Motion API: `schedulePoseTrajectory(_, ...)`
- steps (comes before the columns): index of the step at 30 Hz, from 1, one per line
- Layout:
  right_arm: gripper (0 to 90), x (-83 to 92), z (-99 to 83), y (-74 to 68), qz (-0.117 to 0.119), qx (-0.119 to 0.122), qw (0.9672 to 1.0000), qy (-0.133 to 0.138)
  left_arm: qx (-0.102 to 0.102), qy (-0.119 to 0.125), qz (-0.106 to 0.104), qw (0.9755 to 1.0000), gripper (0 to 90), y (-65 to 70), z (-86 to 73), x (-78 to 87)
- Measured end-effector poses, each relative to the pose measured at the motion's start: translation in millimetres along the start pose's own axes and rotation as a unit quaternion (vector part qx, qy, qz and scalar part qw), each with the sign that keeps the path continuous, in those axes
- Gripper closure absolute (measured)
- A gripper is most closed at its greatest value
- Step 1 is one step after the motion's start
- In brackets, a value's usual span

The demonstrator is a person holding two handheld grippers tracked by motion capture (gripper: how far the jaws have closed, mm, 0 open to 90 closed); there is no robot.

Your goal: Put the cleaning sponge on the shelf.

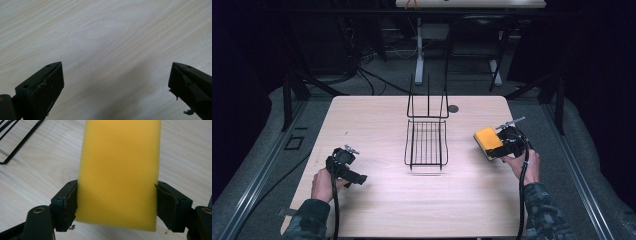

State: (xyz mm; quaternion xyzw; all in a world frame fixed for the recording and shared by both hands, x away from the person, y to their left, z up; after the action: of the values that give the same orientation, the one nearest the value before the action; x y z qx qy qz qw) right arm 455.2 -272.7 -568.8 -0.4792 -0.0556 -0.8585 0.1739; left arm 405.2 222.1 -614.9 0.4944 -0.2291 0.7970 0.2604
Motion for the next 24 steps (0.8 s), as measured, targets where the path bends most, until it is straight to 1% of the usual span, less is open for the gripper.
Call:
schedulePoseTrajectory(5,25.2,1.3,0.7,-3.3,-0.002,0.008,1.0,0.0,-0.001,0.001,0.0,1.0,0.3,0.1,0.6,-0.5)
schedulePoseTrajectory(11,25.1,5.4,4.3,-10.8,0.007,0.011,0.9999,0.004,-0.003,0.002,0.0,1.0,0.4,0.1,0.9,-1.2)
schedulePoseTrajectory(13,25.1,5.8,5.0,-11.5,0.005,0.015,0.9999,0.006,-0.003,0.002,0.0,1.0,0.4,0.1,0.9,-1.2)
schedulePoseTrajectory(14,25.1,7.2,6.3,-16.0,0.008,0.016,0.9998,0.009,-0.004,0.003,0.0,1.0,0.5,0.2,1.1,-1.1)
schedulePoseTrajectory(15,25.1,7.2,6.3,-16.0,0.008,0.016,0.9998,0.009,-0.004,0.003,0.0,1.0,0.4,0.2,1.1,-1.1)
schedulePoseTrajectory(16,25.1,8.6,7.4,-19.3,0.005,0.022,0.9997,0.013,-0.005,0.004,0.001,1.0,0.5,-0.1,1.1,-0.6)
schedulePoseTrajectory(17,25.1,8.6,7.4,-19.3,0.005,0.022,0.9997,0.013,-0.005,0.004,0.001,1.0,0.5,-0.1,1.1,-0.6)
schedulePoseTrajectory(18,25.1,9.3,7.9,-20.2,0.004,0.027,0.9995,0.013,-0.004,0.003,0.001,1.0,0.5,-0.2,1.1,-0.6)
schedulePoseTrajectory(22,25.1,13.1,11.2,-31.0,0.01,0.035,0.9992,0.016,-0.005,0.004,0.001,1.0,0.5,-0.1,1.2,-0.6)
schedulePoseTrajectory(23,25.1,13.1,11.2,-31.0,0.01,0.035,0.9992,0.016,-0.005,0.004,0.001,1.0,0.5,-0.1,1.2,-0.6)
schedulePoseTrajectory(24,25.1,14.3,12.4,-35.1,0.012,0.041,0.9989,0.019,-0.005,0.004,0.001,1.0,0.6,0.0,1.3,-0.5)
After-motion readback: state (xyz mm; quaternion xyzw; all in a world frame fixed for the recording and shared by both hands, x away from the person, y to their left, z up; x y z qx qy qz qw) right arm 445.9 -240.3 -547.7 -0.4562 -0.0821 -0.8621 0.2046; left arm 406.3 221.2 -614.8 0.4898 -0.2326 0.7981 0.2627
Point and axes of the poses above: each handheld gripper's, and its own axes: x roughly backward along the jaws, z roughly out of its top, y roughly to its right, the point moved 8 cm from there along -x, roughly forward along the jaws, and after that the axes turned 8 degrees about -x, right-handed, at the moved point
